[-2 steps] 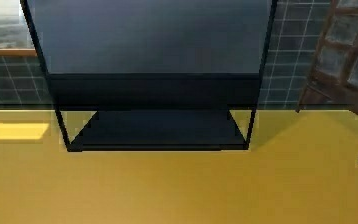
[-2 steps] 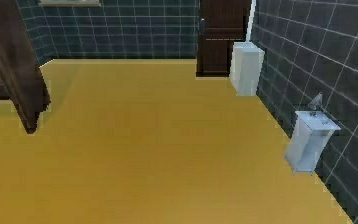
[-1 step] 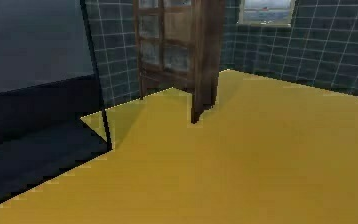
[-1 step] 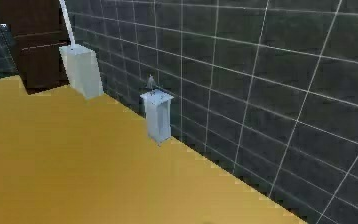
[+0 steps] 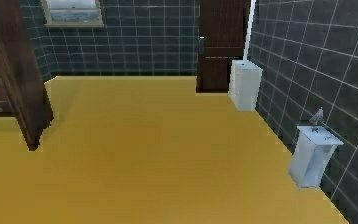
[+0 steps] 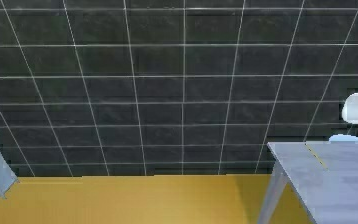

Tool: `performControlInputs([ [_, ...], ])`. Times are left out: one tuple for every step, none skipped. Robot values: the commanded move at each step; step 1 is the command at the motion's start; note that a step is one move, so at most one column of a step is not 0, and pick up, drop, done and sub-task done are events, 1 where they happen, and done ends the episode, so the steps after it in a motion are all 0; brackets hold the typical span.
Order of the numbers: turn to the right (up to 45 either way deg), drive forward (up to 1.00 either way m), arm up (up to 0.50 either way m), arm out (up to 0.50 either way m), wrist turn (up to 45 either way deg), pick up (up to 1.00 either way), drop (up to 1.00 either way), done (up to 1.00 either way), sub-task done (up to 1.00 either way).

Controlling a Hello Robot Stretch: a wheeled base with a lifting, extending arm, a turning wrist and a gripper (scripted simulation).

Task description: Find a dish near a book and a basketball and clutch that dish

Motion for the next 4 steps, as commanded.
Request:
performControlInputs([
  [0.0, 0.1, 0.0, 0.0, 0.0, 0.0, 0.0, 0.0, 0.0],
  [-45.0, 0.0, 0.0, 0.0, 0.0, 0.0, 0.0, 0.0, 0.0],
  [-42.0, 0.0, 0.0, 0.0, 0.0, 0.0, 0.0, 0.0, 0.0],
  [0.0, 0.35, 0.0, 0.0, 0.0, 0.0, 0.0, 0.0, 0.0],
])
